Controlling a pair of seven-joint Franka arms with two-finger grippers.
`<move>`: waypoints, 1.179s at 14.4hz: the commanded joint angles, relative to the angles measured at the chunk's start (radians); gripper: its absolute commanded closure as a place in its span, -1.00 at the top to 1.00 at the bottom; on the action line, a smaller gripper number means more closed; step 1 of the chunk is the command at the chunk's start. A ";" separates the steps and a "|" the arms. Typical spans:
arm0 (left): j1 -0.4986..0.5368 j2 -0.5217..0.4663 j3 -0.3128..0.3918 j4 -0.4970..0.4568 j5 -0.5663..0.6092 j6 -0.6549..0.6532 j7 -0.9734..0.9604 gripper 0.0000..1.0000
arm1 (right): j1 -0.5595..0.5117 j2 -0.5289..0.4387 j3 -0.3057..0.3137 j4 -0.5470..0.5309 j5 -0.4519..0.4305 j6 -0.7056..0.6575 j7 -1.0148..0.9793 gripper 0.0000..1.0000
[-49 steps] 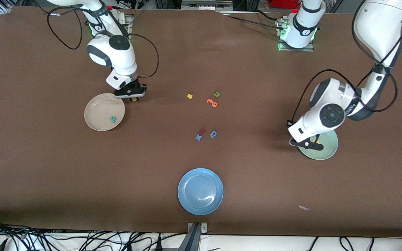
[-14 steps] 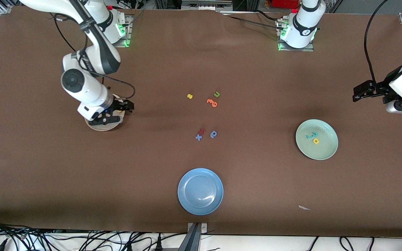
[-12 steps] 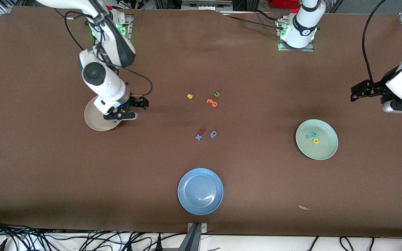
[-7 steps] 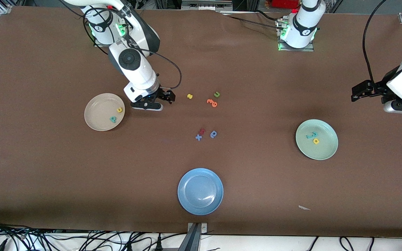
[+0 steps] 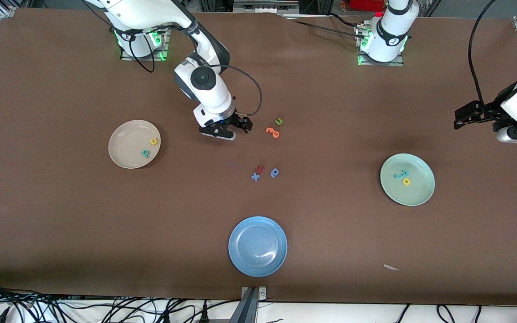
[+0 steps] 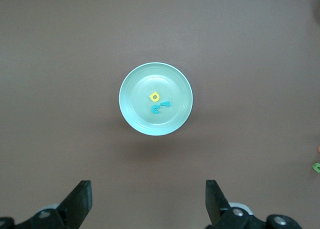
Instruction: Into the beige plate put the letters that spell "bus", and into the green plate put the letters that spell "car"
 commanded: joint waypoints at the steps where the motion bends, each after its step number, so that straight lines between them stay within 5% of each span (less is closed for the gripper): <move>1: -0.010 -0.026 0.005 -0.017 -0.027 -0.009 0.004 1.00 | 0.058 0.048 -0.026 0.052 -0.072 -0.001 0.102 1.00; 7: -0.009 -0.021 0.007 -0.020 -0.053 -0.009 0.003 1.00 | 0.094 0.075 -0.029 0.049 -0.093 -0.002 0.114 0.90; 15: -0.009 -0.018 0.007 -0.021 -0.053 -0.009 0.003 1.00 | 0.094 0.090 -0.037 0.045 -0.185 0.001 0.168 -0.38; 17: -0.009 -0.018 0.007 -0.021 -0.053 -0.009 0.003 1.00 | 0.094 0.090 -0.035 0.045 -0.185 0.001 0.168 -0.48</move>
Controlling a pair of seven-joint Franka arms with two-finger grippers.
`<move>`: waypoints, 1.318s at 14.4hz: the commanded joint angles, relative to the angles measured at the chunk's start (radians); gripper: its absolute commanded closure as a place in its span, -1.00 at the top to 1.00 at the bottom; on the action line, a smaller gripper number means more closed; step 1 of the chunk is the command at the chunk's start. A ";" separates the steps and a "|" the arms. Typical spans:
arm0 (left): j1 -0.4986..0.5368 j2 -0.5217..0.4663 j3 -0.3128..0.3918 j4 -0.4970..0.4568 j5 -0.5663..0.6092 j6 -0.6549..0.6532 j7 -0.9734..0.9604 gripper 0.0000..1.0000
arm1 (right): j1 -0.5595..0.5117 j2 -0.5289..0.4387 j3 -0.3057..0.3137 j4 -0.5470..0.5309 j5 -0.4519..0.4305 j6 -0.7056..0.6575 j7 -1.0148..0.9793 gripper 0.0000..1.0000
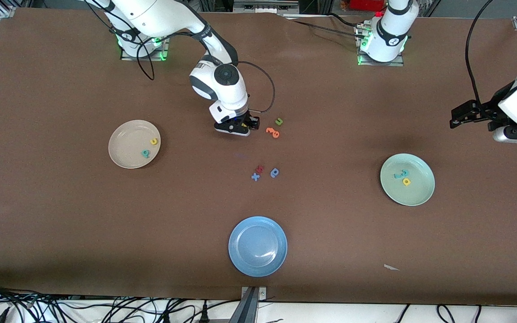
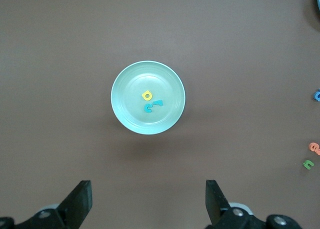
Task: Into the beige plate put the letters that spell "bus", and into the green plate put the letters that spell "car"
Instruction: 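Grasp the yellow n with the right gripper and lift it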
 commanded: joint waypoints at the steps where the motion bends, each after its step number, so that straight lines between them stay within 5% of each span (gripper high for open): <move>1: -0.008 -0.016 0.009 -0.016 -0.026 -0.005 0.003 1.00 | 0.014 0.020 -0.015 0.010 -0.025 0.000 0.025 -0.53; 6: -0.008 -0.016 0.011 -0.016 -0.026 -0.005 0.003 1.00 | 0.012 0.010 -0.015 0.010 -0.027 -0.006 0.020 -0.98; 11: -0.008 -0.016 0.011 -0.018 -0.026 -0.005 0.003 1.00 | 0.005 -0.016 -0.015 0.010 -0.027 -0.015 0.005 -1.00; 19: -0.008 -0.016 0.009 -0.019 -0.026 -0.005 0.003 1.00 | -0.119 -0.193 -0.001 -0.050 0.026 -0.180 -0.185 -1.00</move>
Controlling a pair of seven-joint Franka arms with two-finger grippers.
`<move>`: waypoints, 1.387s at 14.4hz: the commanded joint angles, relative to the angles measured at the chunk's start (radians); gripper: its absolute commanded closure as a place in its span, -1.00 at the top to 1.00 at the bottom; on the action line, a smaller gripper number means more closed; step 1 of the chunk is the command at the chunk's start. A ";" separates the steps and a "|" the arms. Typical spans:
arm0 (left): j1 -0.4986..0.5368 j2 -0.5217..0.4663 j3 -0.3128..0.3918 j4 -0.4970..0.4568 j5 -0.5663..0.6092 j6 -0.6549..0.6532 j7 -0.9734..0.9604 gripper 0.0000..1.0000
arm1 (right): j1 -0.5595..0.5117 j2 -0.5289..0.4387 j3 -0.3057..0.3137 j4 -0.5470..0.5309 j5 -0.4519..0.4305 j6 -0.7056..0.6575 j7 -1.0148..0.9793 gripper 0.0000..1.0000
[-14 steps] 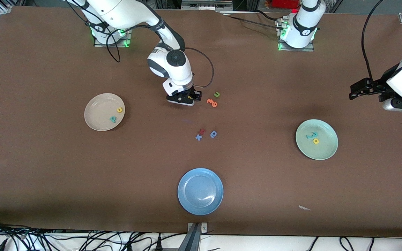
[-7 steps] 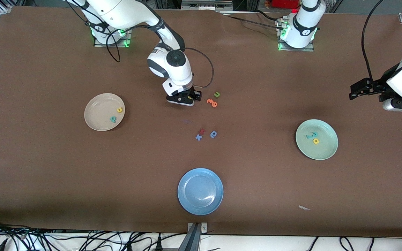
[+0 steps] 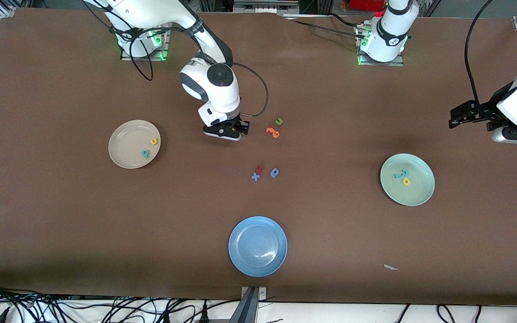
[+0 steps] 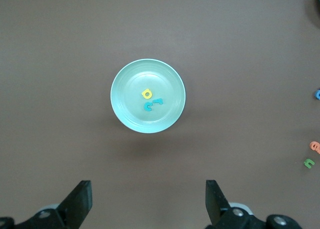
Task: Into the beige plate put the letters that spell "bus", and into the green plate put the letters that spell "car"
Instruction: 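Grasp the yellow n with the right gripper and lift it, then carry the yellow n to the beige plate and open the right gripper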
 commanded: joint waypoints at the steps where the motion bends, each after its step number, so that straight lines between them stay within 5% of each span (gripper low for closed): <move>1: -0.008 -0.016 0.010 -0.013 -0.026 -0.005 0.003 1.00 | -0.093 -0.114 0.029 -0.086 0.091 -0.015 -0.180 -1.00; 4: -0.008 -0.016 0.010 -0.013 -0.026 -0.005 0.003 1.00 | -0.188 -0.233 0.045 -0.118 0.241 -0.159 -0.458 -1.00; 7: -0.008 -0.014 0.010 -0.013 -0.026 -0.005 0.004 1.00 | -0.286 -0.297 0.043 -0.118 0.294 -0.268 -0.667 -1.00; 20: -0.008 -0.014 0.010 -0.013 -0.026 -0.005 0.003 1.00 | -0.631 -0.285 0.042 -0.189 0.303 -0.268 -1.214 -1.00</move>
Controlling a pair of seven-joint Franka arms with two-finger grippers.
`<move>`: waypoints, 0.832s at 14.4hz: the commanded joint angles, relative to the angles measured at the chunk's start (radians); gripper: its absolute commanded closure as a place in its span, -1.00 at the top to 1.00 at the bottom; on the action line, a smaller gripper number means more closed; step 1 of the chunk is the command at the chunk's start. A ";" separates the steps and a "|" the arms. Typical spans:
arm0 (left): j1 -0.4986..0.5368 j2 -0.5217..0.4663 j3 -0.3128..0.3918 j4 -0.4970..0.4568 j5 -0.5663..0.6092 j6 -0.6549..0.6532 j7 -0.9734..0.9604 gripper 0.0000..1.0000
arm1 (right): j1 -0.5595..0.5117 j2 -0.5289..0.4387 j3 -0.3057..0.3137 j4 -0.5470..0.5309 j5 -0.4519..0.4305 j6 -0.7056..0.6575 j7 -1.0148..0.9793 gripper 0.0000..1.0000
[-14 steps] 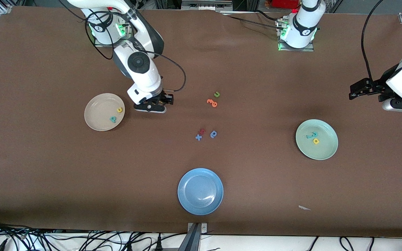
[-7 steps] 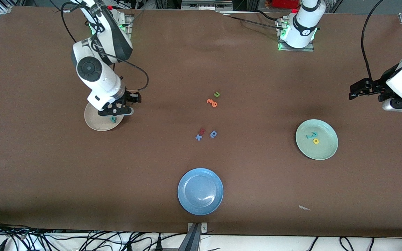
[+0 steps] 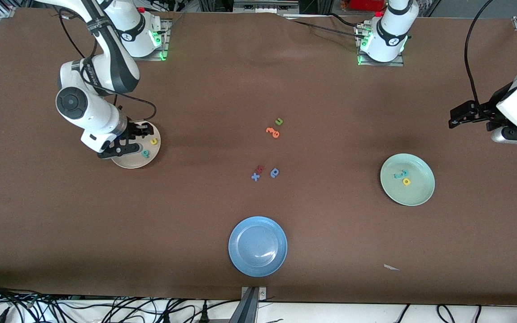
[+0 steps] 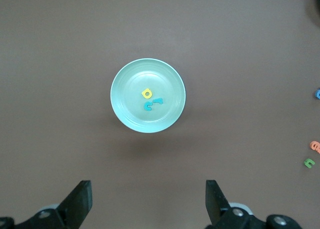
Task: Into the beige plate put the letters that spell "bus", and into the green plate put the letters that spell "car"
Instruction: 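Carry the yellow n to the beige plate and open the right gripper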
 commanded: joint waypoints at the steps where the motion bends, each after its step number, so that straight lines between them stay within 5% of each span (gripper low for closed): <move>1: -0.008 -0.014 0.010 -0.011 -0.026 -0.005 0.003 1.00 | -0.043 0.017 0.018 -0.039 0.023 0.060 -0.047 -1.00; 2: -0.008 -0.014 0.008 -0.011 -0.026 -0.005 0.003 1.00 | -0.051 0.023 0.018 -0.047 0.023 0.076 -0.050 -1.00; 4: -0.008 -0.014 0.008 -0.011 -0.026 -0.005 0.003 1.00 | -0.059 0.028 0.018 -0.049 0.023 0.076 -0.050 0.15; 6: -0.008 -0.014 0.008 -0.011 -0.026 -0.005 0.003 1.00 | -0.059 0.028 0.016 -0.049 0.023 0.077 -0.050 0.99; 12: -0.008 -0.014 0.010 -0.011 -0.026 -0.005 0.003 1.00 | -0.059 0.010 0.015 -0.038 0.023 0.068 -0.040 1.00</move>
